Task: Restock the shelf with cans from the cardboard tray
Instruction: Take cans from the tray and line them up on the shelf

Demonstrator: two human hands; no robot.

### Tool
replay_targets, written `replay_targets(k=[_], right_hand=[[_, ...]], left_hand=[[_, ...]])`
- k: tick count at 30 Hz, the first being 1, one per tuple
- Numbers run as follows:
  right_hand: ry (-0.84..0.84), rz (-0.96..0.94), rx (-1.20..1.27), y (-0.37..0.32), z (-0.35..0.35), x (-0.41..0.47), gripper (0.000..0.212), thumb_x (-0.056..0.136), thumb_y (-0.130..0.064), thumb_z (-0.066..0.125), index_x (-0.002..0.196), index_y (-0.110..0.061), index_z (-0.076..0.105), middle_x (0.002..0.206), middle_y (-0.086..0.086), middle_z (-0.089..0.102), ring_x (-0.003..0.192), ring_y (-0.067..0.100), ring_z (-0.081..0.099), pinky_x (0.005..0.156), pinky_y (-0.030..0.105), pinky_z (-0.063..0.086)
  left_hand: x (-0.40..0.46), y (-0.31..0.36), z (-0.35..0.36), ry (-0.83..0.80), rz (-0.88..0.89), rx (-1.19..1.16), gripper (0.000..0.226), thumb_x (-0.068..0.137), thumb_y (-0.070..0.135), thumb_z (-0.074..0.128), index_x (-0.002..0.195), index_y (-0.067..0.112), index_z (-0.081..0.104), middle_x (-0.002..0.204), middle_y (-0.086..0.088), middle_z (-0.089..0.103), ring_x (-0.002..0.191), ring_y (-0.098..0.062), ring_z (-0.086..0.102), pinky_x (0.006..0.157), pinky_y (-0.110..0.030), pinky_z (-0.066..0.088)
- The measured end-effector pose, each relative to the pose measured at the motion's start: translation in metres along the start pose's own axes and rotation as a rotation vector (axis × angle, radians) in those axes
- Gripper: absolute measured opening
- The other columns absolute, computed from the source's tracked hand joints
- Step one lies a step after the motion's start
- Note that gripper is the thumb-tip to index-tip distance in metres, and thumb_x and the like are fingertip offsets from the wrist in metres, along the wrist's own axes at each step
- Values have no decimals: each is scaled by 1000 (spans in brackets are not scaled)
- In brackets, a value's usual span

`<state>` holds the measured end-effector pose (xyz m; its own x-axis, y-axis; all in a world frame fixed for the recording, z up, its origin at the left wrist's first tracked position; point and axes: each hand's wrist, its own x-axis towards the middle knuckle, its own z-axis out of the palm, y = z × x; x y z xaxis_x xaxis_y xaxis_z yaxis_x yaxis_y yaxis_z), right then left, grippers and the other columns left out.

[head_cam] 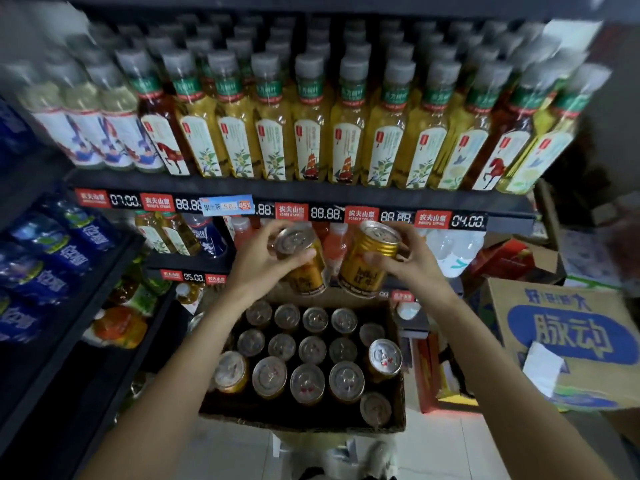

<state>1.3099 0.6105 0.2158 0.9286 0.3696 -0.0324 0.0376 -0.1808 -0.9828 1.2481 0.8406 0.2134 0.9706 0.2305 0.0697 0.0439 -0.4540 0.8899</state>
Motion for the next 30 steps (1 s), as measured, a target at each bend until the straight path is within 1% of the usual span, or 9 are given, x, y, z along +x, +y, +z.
replay_targets(k=[2, 5, 9, 12, 15, 17, 23, 26, 30], right_hand=[[33, -48, 12, -32, -7, 8, 56, 70, -27, 75, 119, -19, 49, 107, -8, 61, 104, 10, 57, 86, 27, 49], [29, -148, -34, -82, -17, 17, 54, 62, -40, 72, 111, -26, 53, 102, -9, 63, 101, 9, 59, 85, 28, 50], [69, -381, -164, -149, -33, 27, 68, 57, -53, 70, 114, -20, 56, 100, -5, 67, 95, 10, 64, 79, 27, 53], [114, -483, -204, -200, -47, 42, 66, 55, -63, 67, 106, -22, 58, 93, -3, 69, 89, 14, 66, 76, 33, 55], [164, -555, -247, -247, -62, 64, 48, 68, -57, 65, 99, -20, 60, 86, -4, 67, 79, 9, 65, 66, 24, 51], [217, -614, -272, -273, -72, 83, 43, 76, -50, 67, 102, -17, 60, 90, -2, 67, 83, 12, 65, 70, 28, 52], [300, -686, -372, -314, -91, 138, 61, 76, -43, 71, 123, -10, 53, 111, 4, 63, 98, 15, 60, 81, 27, 51], [294, -691, -427, -317, -101, 168, 66, 75, -39, 73, 128, -8, 49, 117, 6, 61, 101, 15, 58, 87, 28, 51], [264, -620, -502, -320, -121, 214, 68, 75, -40, 73, 130, -9, 45, 124, 12, 60, 112, 25, 58, 95, 38, 49]], left_hand=[[11, 35, -16, 62, 91, -49, 48, 66, 54, 71, 106, 33, 57, 102, 25, 58, 90, 17, 53, 72, -4, 41], [27, 88, -34, 111, 190, -57, 42, 69, 54, 71, 103, 32, 60, 100, 25, 58, 84, 23, 51, 65, 0, 40], [46, 152, -55, 306, 344, 77, 43, 55, 70, 69, 86, 42, 59, 84, 26, 62, 77, 15, 56, 61, -5, 41], [65, 196, -70, 426, 448, 163, 50, 53, 75, 56, 86, 38, 62, 83, 23, 64, 81, 5, 60, 67, -18, 46], [85, 235, -83, 528, 529, 217, 59, 56, 78, 53, 92, 33, 65, 86, 19, 65, 83, -3, 61, 68, -25, 48], [101, 260, -90, 584, 565, 245, 59, 57, 78, 54, 93, 32, 66, 87, 17, 65, 84, -6, 62, 68, -27, 48], [161, 305, -90, 698, 635, 387, 57, 75, 65, 59, 114, 24, 64, 109, 4, 68, 98, -12, 62, 82, -30, 50], [201, 310, -85, 657, 607, 465, 63, 79, 65, 55, 124, 20, 58, 117, -4, 66, 108, -22, 60, 90, -38, 50], [252, 314, -74, 565, 551, 524, 66, 83, 59, 54, 130, 14, 52, 125, -9, 62, 116, -27, 56, 95, -38, 45]])
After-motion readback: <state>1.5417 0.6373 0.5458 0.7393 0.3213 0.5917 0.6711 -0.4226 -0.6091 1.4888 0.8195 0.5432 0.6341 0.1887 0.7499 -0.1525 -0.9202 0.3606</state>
